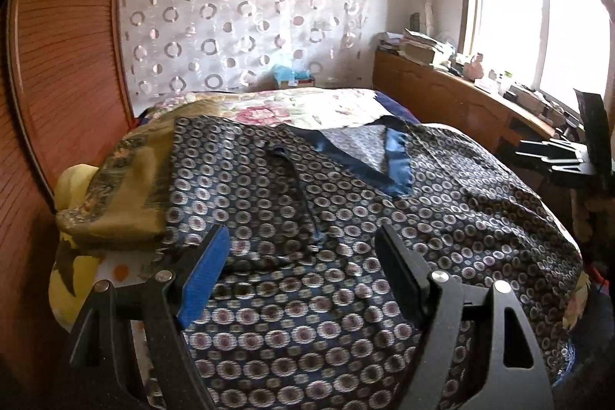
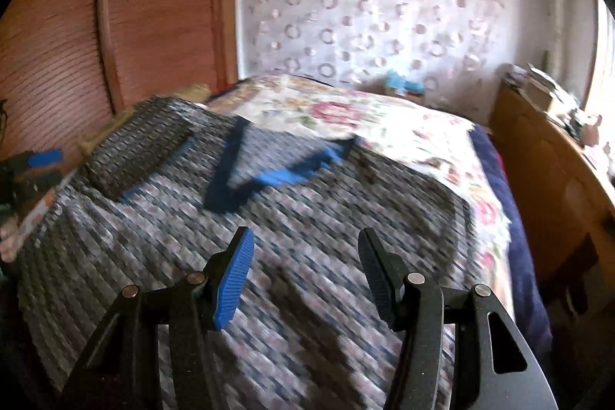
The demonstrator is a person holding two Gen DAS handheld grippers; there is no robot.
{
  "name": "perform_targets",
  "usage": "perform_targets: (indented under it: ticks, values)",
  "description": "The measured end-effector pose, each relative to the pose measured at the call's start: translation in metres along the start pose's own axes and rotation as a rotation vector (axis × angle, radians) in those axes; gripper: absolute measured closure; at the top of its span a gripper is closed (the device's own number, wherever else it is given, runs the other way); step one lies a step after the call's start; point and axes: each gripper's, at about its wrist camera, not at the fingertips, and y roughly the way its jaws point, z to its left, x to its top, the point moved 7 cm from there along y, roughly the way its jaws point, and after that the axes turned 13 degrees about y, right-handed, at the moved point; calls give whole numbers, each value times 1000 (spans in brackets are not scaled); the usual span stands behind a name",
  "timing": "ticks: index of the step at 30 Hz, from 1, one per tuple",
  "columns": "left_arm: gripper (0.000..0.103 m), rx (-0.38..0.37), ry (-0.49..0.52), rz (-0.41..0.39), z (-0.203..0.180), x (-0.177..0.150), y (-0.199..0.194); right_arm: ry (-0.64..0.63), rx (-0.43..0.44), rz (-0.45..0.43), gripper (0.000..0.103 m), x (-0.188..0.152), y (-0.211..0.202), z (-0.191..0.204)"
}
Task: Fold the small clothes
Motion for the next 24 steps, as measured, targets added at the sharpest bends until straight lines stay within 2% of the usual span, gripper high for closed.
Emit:
perform_targets:
  ticks: [7, 13, 17, 22, 24]
  values:
    - [24, -56, 6, 25, -26, -5, 14, 140, -108, 34, 45, -35, -14, -67]
    - [24, -118, 11, 55, -51, -10, 31, 217, -182, 97, 45, -43, -9, -102]
    - [24, -155, 21, 120, -61, -16, 51, 270, -184, 124, 45, -42, -6, -105]
    - [24, -158, 39, 184, -64, -17, 70, 324, -173, 157, 45, -43, -5, -113]
    - [24, -159, 45, 204, -66, -17, 76, 340, -163, 172, 48, -45, -5, -116]
